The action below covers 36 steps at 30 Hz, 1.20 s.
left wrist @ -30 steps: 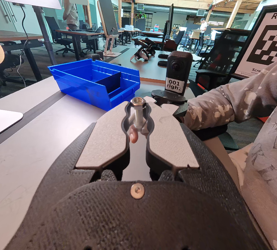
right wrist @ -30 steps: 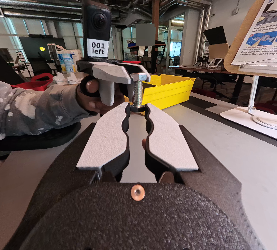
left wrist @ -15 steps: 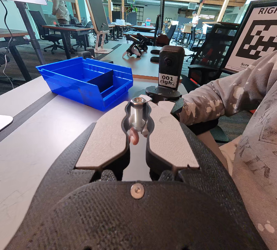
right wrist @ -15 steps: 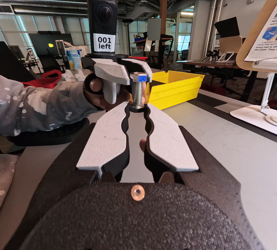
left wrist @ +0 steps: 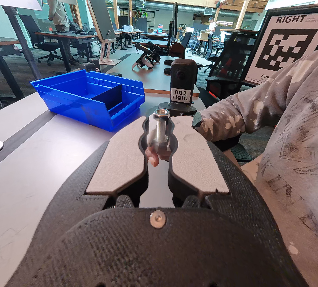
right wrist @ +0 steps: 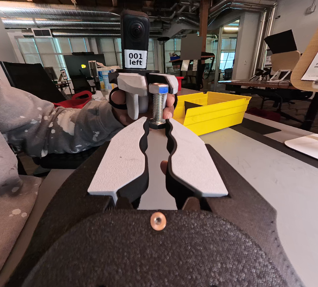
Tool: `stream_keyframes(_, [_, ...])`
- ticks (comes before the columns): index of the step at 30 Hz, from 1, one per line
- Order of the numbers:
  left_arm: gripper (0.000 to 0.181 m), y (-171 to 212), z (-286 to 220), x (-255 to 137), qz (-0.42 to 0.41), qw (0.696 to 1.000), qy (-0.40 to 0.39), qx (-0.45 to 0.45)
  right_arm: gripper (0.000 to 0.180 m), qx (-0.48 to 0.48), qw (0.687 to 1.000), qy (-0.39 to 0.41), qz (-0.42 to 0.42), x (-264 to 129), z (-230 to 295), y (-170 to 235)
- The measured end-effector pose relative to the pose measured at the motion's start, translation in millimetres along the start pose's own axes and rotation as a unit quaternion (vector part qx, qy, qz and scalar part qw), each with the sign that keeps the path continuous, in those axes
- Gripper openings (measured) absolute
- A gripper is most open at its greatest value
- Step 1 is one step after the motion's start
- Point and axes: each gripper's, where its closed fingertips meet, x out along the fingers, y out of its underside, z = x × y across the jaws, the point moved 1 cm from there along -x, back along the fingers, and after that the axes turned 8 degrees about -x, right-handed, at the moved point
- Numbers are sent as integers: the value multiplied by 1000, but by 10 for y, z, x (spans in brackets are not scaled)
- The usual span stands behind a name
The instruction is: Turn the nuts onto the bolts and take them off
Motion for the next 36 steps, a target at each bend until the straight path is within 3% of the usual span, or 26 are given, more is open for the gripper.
stream_keyframes(7, [18, -44, 156, -114, -17, 999, -28, -7, 18, -12, 1000, 10, -9, -21, -31, -44])
stream_keyframes(13, [27, -9, 89, -4, -15, 999, -14, -25, 18, -27, 999, 38, 23, -6, -99, 59])
stream_keyframes(20, [17, -31, 266, -122, -38, 998, -32, -47, 18, -26, 999, 24, -6, -32, -66, -45])
stream_keyframes(26, [28, -18, 98, -21, -30, 998, 3, -48, 18, -27, 998, 43, 21, -16, -122, 54])
stream_keyframes(29, [27, 25, 127, 7, -18, 999, -13, -33, 18, -27, 999, 39, 18, -11, -100, 44])
stream_keyframes(31, [16, 1, 194, -48, -30, 998, -22, -44, 18, -24, 999, 32, 6, -24, -92, 10])
stream_keyframes(36, [20, -30, 224, -117, -42, 998, -17, -51, 18, -26, 999, 37, 9, -27, -111, 15])
